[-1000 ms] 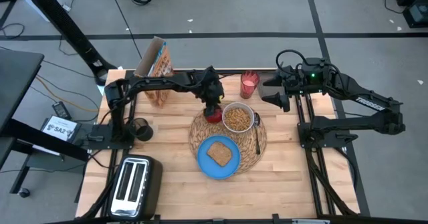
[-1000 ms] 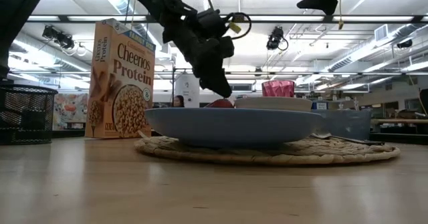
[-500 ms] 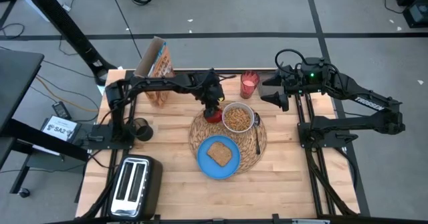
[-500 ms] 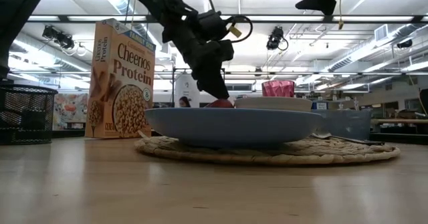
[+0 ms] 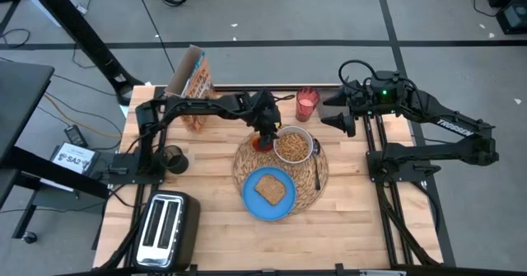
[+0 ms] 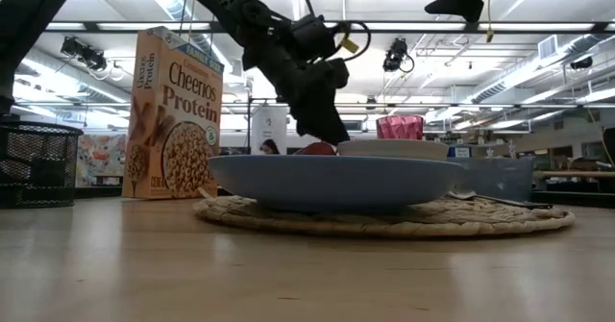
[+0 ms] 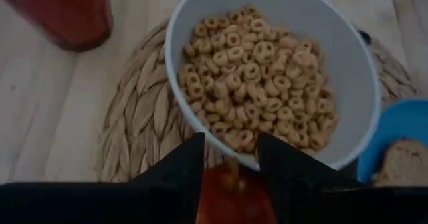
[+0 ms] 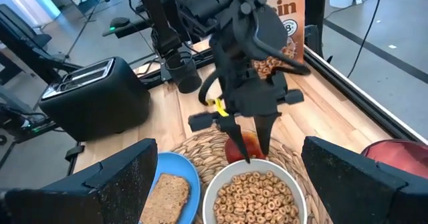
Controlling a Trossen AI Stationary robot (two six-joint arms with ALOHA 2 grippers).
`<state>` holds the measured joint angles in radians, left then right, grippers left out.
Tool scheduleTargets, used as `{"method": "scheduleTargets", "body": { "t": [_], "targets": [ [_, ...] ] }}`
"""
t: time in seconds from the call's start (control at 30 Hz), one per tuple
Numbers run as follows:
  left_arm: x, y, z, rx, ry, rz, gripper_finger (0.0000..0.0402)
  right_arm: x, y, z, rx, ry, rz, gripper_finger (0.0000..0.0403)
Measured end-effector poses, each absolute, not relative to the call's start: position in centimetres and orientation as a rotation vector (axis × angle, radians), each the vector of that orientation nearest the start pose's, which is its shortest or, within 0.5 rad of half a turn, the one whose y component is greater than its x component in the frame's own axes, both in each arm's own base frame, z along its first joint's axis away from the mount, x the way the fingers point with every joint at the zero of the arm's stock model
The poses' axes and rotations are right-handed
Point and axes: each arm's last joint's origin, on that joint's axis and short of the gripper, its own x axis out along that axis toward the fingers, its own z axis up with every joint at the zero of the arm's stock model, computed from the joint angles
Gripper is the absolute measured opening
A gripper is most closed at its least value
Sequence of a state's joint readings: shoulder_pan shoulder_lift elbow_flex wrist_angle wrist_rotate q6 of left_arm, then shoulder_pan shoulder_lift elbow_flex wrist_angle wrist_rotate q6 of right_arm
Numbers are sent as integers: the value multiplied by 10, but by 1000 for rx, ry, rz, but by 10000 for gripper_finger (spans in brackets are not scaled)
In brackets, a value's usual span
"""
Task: Arrange a breakfast setting
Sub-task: Adjust the apple
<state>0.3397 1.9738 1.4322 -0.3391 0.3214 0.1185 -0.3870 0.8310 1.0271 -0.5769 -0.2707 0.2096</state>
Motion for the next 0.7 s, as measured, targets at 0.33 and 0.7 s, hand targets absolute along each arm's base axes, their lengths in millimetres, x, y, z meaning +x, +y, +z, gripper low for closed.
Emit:
{"method": "scheduleTargets", "body": {
  "t": [0.33,0.7],
  "targets": [
    [402,134,194,-226,864,-13,144,151,-53,370,332,349,-144,373],
    [403,126,194,-244,875,-42,83,151,-53,370,332,349,-144,373]
  ]
}}
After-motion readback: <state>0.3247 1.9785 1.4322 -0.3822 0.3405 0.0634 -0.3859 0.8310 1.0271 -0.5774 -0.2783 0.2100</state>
